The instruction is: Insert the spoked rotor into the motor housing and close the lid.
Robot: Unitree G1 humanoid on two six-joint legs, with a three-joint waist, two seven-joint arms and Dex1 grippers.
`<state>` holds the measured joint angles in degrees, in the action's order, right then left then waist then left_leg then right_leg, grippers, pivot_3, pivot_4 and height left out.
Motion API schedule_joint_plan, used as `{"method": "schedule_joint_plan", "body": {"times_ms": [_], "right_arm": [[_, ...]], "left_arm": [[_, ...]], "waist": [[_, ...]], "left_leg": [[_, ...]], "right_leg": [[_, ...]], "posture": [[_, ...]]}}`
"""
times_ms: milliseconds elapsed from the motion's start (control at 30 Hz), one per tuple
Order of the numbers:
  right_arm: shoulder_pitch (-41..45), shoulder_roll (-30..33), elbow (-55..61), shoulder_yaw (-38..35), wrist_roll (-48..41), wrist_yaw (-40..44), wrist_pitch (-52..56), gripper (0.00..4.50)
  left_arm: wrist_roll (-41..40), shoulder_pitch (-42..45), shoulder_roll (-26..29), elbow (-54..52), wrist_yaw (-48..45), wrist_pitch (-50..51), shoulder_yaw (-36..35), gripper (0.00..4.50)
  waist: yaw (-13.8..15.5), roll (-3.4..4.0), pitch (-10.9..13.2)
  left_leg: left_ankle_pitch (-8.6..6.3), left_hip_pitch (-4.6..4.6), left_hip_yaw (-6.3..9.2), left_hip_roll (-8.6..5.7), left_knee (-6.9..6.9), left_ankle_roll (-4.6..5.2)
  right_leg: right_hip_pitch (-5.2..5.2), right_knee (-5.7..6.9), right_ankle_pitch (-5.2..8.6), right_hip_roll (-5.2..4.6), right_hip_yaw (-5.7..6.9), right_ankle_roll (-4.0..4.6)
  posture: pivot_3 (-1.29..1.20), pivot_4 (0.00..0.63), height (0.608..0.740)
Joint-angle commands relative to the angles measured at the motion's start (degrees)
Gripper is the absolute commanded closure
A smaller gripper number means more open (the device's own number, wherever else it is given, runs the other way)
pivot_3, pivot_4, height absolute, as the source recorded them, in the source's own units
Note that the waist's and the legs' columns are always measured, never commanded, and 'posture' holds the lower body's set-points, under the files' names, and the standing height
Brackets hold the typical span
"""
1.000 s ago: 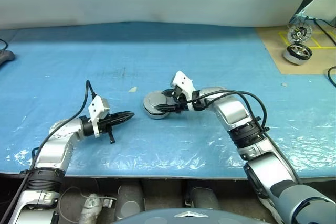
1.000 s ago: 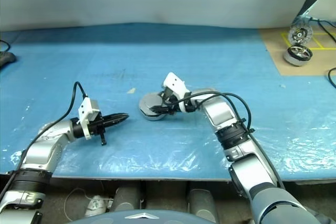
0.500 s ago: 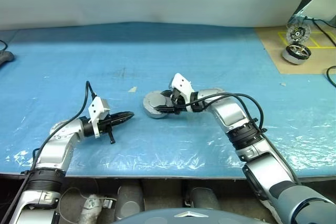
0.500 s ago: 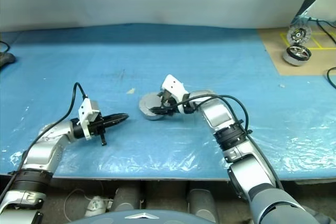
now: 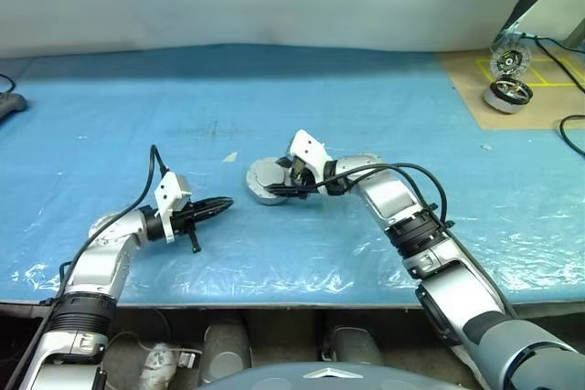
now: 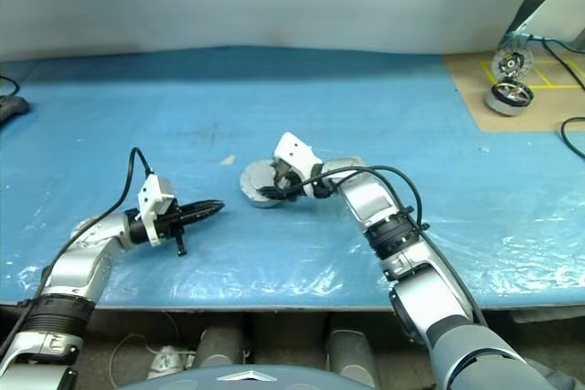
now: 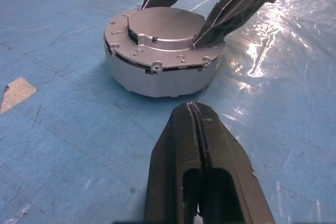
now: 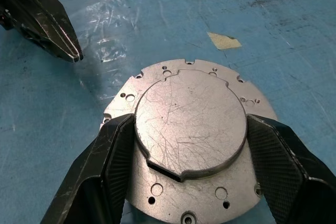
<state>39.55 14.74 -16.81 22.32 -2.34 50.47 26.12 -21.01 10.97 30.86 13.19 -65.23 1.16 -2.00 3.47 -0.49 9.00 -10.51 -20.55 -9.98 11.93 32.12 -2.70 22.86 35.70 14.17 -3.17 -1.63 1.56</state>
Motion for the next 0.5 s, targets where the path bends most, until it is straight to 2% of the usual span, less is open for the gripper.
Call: {"method": "schedule_joint_plan", "body": {"times_ms": [33, 233, 400, 500], "right_arm": [[-3.2, -1.2, -3.9, 2.3, 1.0, -0.4, 6.6, 1.52], [-1.1, -4.6, -1.2, -4.8, -4.9, -0.3, 10.6, 1.52], [-0.7, -4.3, -2.7, -1.5, -1.3, -2.0, 9.7, 1.52], [-1.1, -5.3, -1.8, -1.4, -2.7, -1.4, 11.3, 1.52]], "left_arm": [[-0.2, 0.8, 0.0, -0.3, 0.1, -1.2, -0.7, 4.5], [0.0, 0.8, -0.1, 0.0, 0.0, -1.5, -0.5, 4.5], [0.3, 1.2, -0.4, 0.8, 0.0, -2.2, -0.2, 4.5], [0.5, 1.4, -0.6, 1.4, -0.2, -2.6, -0.1, 4.5]], "waist": [[-0.1, -0.07, -0.1], [-0.8, -0.09, -0.1], [-0.9, -0.09, -0.1], [-1.1, -0.09, -0.1]], "left_leg": [[0.0, 0.0, 0.0, 0.01, -0.01, 0.0], [0.0, -0.15, -0.01, 0.01, -0.08, 0.0], [0.01, -0.46, -0.01, 0.02, -0.12, -0.02], [0.0, -0.4, -0.01, 0.04, -0.21, -0.02]], "right_leg": [[0.0, -0.02, 0.0, 0.01, -0.01, 0.0], [0.19, -0.05, 0.01, 0.02, -0.01, 0.01], [0.44, -0.1, 0.0, 0.04, 0.04, 0.01], [0.43, -0.11, 0.0, 0.06, 0.04, 0.01]], "posture": [[0.0, 0.15, 0.74], [0.0, 0.15, 0.74], [0.0, 0.15, 0.74], [0.0, 0.15, 0.74]]}}
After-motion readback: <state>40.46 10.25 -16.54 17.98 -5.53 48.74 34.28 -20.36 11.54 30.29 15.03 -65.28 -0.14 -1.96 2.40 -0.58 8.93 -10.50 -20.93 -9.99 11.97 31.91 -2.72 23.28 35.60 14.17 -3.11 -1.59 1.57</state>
